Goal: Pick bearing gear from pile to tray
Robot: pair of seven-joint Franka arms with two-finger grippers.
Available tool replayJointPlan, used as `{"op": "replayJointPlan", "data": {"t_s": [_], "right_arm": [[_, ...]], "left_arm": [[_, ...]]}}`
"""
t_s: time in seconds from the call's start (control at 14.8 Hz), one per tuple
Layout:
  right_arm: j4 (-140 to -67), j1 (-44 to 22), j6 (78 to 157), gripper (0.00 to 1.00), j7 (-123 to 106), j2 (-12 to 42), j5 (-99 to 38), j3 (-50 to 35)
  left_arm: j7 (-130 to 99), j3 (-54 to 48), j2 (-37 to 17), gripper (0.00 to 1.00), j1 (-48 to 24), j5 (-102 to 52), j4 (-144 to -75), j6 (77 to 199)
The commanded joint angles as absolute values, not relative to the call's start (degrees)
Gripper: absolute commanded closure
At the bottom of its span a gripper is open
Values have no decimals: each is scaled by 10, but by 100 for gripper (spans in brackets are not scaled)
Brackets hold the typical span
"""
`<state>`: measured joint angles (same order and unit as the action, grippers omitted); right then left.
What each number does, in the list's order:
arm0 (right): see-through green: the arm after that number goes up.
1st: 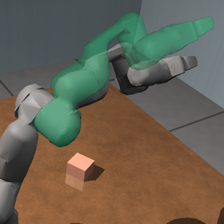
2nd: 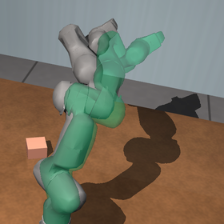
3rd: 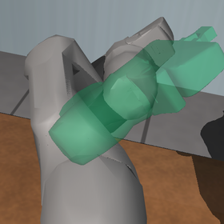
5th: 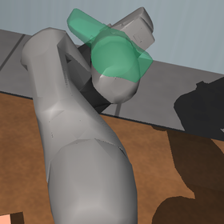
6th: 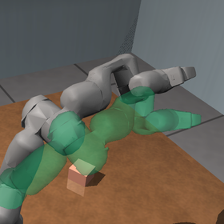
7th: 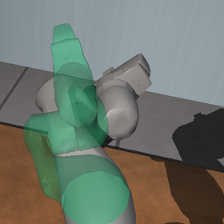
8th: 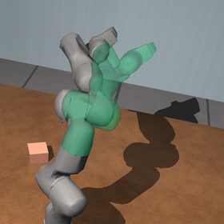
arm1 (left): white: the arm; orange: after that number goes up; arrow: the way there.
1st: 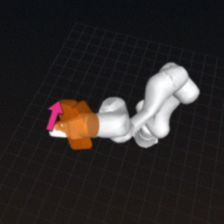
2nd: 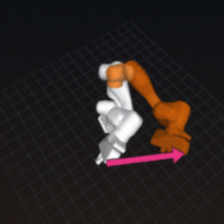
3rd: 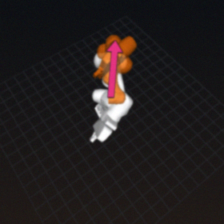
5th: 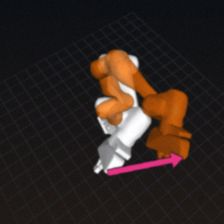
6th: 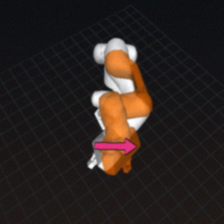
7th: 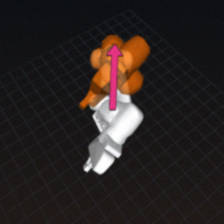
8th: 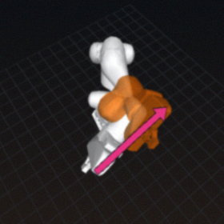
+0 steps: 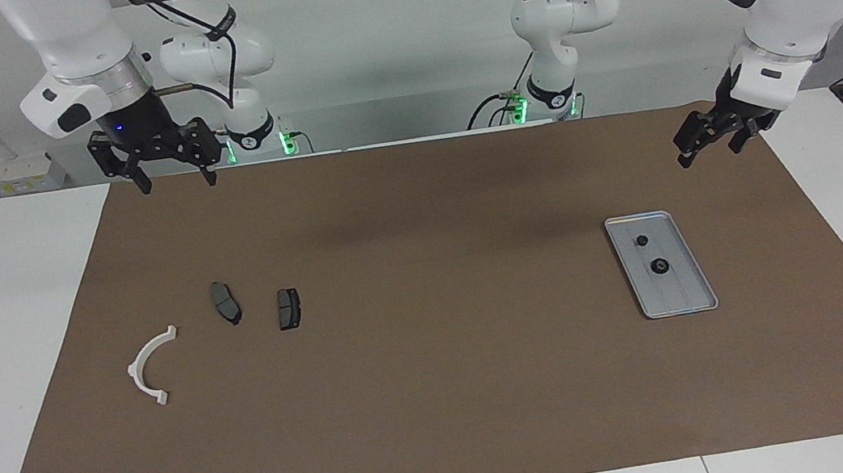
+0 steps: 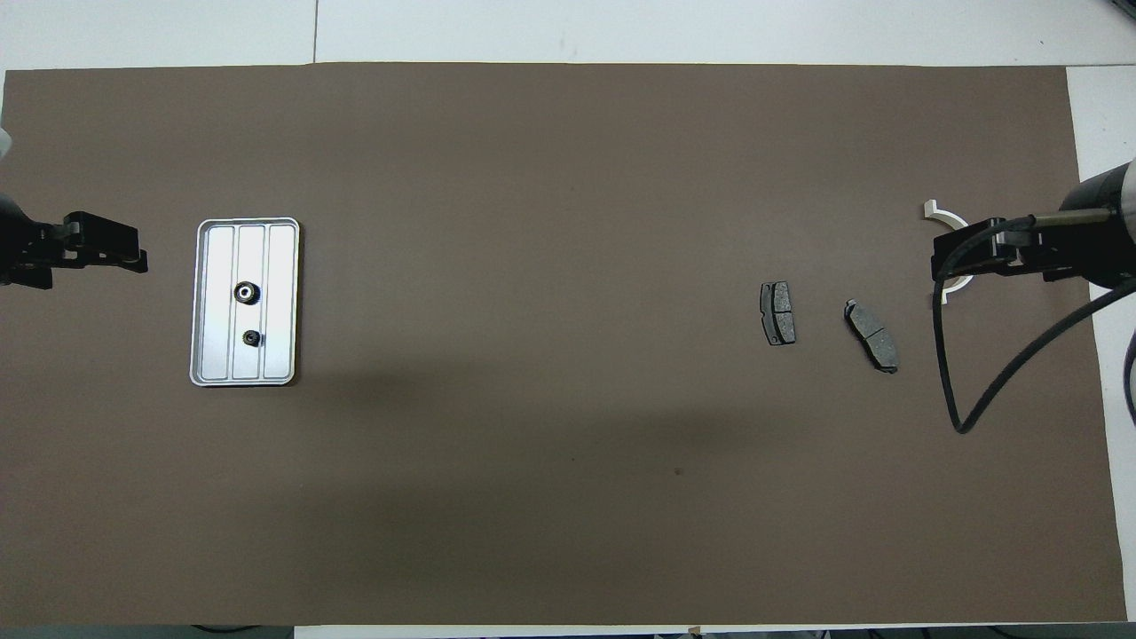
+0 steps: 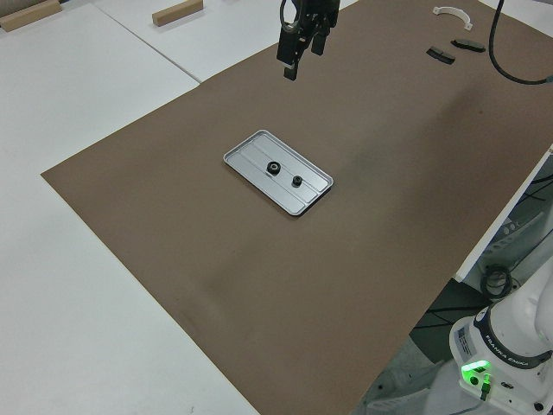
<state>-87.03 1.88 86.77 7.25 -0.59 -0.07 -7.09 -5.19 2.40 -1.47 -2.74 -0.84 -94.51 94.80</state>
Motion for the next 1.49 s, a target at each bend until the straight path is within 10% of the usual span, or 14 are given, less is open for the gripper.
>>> {"op": "replayJointPlan", "data": {"t_s": [0.0,1.42], "right_arm": [[-880,23,881,0,66,-11,-17,-71],[-883,23,882,0,64,-13,-17,-71]], "left_arm": [[-30,25,-18,0,-21,-17,-932,918],[-17,6,-13,0,-59,-17,-928,925]]}}
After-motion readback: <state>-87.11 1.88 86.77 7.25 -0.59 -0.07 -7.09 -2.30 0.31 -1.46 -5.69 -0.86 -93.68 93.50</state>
